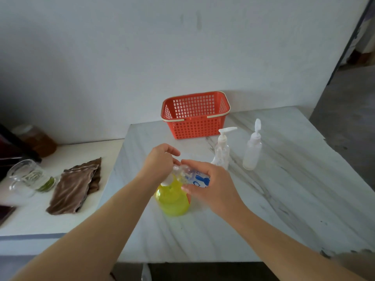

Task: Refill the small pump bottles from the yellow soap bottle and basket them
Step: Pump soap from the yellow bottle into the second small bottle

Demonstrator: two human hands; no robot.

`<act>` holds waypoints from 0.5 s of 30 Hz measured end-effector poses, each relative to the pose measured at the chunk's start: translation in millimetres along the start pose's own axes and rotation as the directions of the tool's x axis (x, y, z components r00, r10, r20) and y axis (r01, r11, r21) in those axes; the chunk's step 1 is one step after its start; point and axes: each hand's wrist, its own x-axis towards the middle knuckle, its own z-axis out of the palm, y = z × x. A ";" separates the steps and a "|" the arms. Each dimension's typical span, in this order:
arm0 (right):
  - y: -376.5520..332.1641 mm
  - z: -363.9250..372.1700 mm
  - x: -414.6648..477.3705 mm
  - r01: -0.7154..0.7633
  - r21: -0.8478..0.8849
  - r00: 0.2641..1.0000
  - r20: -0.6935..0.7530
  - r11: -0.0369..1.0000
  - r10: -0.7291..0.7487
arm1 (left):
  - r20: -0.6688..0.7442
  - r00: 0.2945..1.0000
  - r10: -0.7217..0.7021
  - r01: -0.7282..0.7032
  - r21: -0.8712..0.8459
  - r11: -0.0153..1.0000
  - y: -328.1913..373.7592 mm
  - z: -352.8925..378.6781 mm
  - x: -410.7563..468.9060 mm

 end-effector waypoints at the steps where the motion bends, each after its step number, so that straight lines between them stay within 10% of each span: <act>1: 0.1 -1.3 1.4 0.004 0.003 1.000 -0.001 1.000 -0.004 | 0.006 1.000 -0.002 0.002 -0.014 1.000 2.2 -0.7 0.7; 15: 2.5 -1.2 -2.5 -0.002 0.034 1.000 0.031 0.999 0.001 | 0.054 0.998 0.023 -0.024 0.020 1.000 3.7 -1.7 -2.7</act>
